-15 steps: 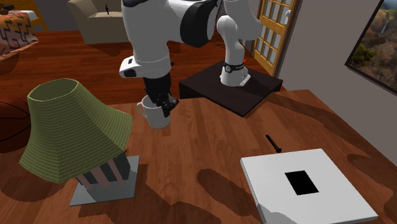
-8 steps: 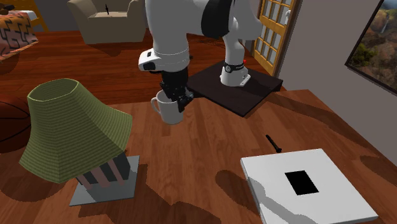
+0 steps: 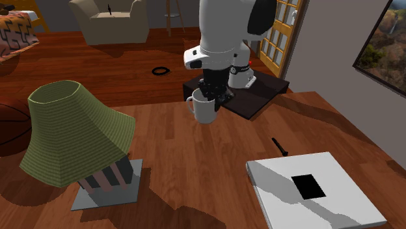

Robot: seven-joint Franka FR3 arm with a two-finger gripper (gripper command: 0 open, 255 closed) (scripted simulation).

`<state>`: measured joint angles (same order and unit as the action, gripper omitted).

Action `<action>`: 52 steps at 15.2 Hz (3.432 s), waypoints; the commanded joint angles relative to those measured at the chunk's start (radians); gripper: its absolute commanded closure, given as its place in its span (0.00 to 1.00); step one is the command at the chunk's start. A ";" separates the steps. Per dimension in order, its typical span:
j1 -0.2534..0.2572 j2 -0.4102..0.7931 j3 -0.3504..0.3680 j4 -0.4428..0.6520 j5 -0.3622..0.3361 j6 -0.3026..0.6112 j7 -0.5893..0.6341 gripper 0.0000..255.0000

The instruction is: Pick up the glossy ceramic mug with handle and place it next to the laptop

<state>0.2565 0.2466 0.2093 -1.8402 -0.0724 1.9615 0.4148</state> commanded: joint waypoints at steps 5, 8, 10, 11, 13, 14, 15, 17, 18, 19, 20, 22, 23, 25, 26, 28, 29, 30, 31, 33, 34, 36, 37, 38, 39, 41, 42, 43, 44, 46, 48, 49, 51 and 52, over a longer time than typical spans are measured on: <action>0.069 -0.075 0.054 -0.105 0.022 0.029 0.118 1.00; 0.103 -0.106 0.084 -0.147 0.035 0.040 0.177 1.00; 0.127 -0.123 0.104 -0.169 0.043 0.046 0.217 1.00; 0.133 -0.126 0.109 -0.173 0.045 0.047 0.227 1.00; 0.133 -0.115 0.109 -0.187 0.041 0.072 0.230 1.00; 0.134 -0.108 0.108 -0.193 0.038 0.084 0.232 1.00; 0.134 -0.102 0.108 -0.200 0.036 0.097 0.233 1.00; 0.135 -0.088 0.107 -0.212 0.031 0.121 0.237 1.00; 0.136 -0.081 0.107 -0.217 0.028 0.133 0.238 1.00; 0.136 -0.074 0.106 -0.223 0.025 0.146 0.240 1.00; 0.137 -0.067 0.105 -0.228 0.022 0.158 0.242 1.00; 0.138 -0.052 0.104 -0.238 0.016 0.182 0.246 1.00; 0.139 -0.044 0.103 -0.242 0.013 0.194 0.248 1.00; 0.140 -0.027 0.102 -0.251 0.006 0.218 0.253 1.00; 0.141 -0.019 0.101 -0.254 0.003 0.230 0.255 1.00; 0.143 -0.001 0.098 -0.261 -0.004 0.253 0.259 1.00; 0.144 0.007 0.097 -0.265 -0.008 0.265 0.262 1.00; 0.145 0.017 0.096 -0.268 -0.012 0.277 0.264 1.00; 0.146 0.026 0.094 -0.270 -0.016 0.288 0.267 1.00; 0.148 0.045 0.091 -0.275 -0.024 0.311 0.272 1.00; 0.150 0.054 0.090 -0.277 -0.028 0.322 0.275 1.00; 0.152 0.074 0.086 -0.281 -0.037 0.345 0.280 1.00; 0.154 0.084 0.084 -0.282 -0.041 0.356 0.283 1.00; 0.155 0.095 0.082 -0.284 -0.045 0.367 0.286 1.00; 0.157 0.105 0.080 -0.285 -0.050 0.378 0.289 1.00; 0.160 0.126 0.075 -0.286 -0.059 0.399 0.294 1.00; 0.162 0.136 0.073 -0.286 -0.063 0.409 0.297 1.00; 0.162 0.136 0.073 -0.286 -0.062 0.409 0.297 1.00; 0.162 0.136 0.073 -0.286 -0.062 0.409 0.297 1.00; 0.162 0.136 0.073 -0.286 -0.062 0.409 0.297 1.00; 0.162 0.136 0.073 -0.286 -0.062 0.409 0.297 1.00; 0.162 0.136 0.073 -0.286 -0.062 0.409 0.297 1.00; 0.162 0.136 0.073 -0.286 -0.063 0.409 0.297 0.00; 0.162 0.136 0.073 -0.286 -0.062 0.409 0.297 0.00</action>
<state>0.4184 0.3824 0.2823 -2.1263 -0.1349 2.3704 0.7116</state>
